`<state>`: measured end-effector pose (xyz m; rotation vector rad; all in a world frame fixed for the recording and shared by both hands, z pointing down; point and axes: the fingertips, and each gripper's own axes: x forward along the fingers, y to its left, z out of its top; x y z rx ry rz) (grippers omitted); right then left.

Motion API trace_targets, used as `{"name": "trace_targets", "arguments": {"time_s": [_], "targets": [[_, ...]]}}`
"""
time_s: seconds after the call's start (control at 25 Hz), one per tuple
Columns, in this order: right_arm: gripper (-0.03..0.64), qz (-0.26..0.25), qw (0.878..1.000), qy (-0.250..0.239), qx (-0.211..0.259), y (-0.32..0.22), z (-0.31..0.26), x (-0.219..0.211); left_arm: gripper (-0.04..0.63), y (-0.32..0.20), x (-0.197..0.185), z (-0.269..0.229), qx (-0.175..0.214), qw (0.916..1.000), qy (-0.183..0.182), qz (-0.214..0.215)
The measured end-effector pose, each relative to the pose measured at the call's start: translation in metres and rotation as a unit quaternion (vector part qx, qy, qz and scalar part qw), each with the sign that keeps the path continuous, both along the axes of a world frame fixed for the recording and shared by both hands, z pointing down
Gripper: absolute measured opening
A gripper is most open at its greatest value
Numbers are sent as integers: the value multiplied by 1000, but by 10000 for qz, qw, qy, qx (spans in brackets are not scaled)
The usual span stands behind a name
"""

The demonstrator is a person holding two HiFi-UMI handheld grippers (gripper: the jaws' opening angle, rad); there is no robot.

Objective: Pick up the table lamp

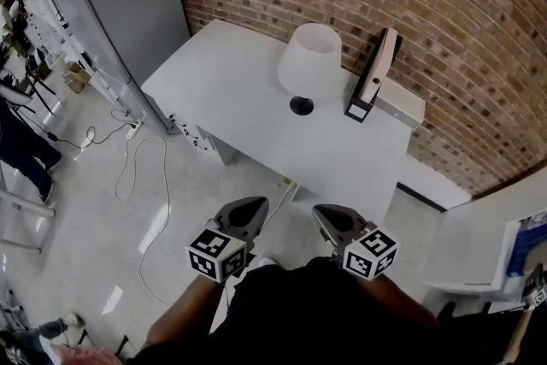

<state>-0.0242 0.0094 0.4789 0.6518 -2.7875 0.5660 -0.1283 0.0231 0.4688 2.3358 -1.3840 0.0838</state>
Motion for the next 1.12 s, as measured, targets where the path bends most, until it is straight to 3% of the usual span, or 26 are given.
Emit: {"name": "trace_targets", "arguments": {"time_s": [0.52,1.12], "targets": [[5,334,9993,-90,-146,-47,12,7,4,-27,9,22,-187,9995,45,268],[5,425,9978,-514,18,-189,-14,-1,3,-155,1,-9,-15,9997,-143,184]]}}
